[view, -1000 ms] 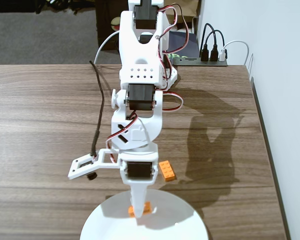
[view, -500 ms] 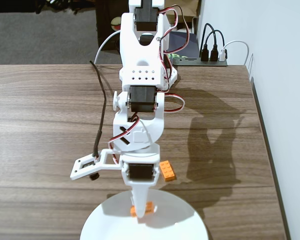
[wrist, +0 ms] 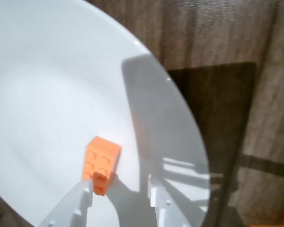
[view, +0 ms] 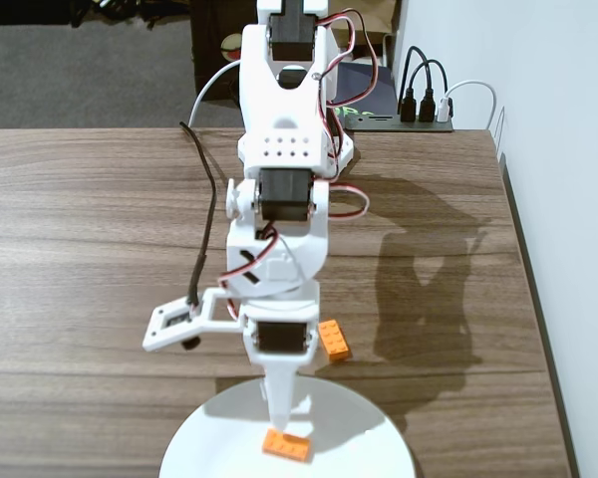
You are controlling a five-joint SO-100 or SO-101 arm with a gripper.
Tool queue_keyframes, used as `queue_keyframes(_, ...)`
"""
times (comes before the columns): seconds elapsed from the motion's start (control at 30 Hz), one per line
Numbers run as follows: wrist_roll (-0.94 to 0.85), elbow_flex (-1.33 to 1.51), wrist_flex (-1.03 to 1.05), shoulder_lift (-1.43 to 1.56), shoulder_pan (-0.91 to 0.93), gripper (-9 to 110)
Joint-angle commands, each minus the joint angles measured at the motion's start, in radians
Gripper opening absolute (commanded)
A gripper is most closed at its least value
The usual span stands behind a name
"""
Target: Grasp a lego block and put it on the plate.
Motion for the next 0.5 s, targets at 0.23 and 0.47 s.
queue_keyframes(0.23, 0.017, 0.117, 0.092, 0.347, -0.014, 14)
queue_keyframes(0.47, 0.014, 0.377, 0.086, 0.621, -0.041, 3)
